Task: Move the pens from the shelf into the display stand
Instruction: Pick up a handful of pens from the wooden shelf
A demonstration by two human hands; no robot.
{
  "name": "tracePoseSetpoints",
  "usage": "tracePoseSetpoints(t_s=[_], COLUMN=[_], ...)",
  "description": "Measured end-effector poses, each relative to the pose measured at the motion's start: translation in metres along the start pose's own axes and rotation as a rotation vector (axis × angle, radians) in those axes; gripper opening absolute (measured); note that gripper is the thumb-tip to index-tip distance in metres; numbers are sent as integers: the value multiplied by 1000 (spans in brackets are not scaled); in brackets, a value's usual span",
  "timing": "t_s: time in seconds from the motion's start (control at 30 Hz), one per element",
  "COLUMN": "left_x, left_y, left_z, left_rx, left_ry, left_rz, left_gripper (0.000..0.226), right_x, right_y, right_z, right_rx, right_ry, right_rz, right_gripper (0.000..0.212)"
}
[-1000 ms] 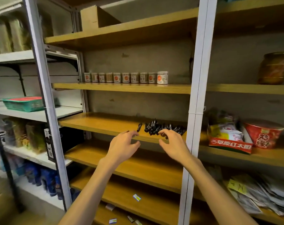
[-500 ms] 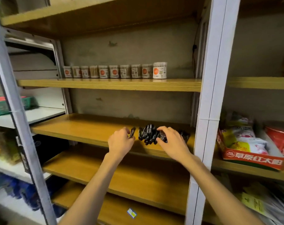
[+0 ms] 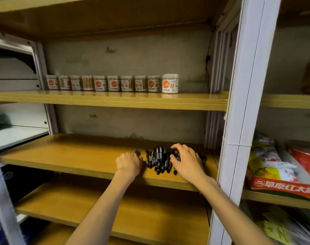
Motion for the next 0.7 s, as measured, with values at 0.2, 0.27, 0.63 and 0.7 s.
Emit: tracePoseSetpoints(t_s=[0.2, 0.27, 0.63, 0.7], left_x=[-14, -18, -22, -21], left_y=[-2, -8, -14, -10], left_z=[11, 16, 47, 52], left_rx=[328, 544, 573, 539], left_ry=[82, 37, 50, 70], left_rz=[-32, -160, -297, -290], left_gripper=[33, 27, 58, 57], right_x=[-6, -8, -13, -13], right_y=[1, 2, -2, -2], right_z=[6, 8, 14, 15], right_rx=[62, 62, 79, 85], right_ry=[54, 63, 74, 74], right_rz=[11, 13, 33, 29], right_gripper=[33, 33, 34, 35])
Point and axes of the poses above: each hand's wrist, its own x-axis away from the middle knuckle, its own y-axis out of the palm, z = x × y, the point moved 1 cm from there along -x, towards the middle knuckle, and after that the axes turned 13 degrees about -y, right-handed, at the moved point
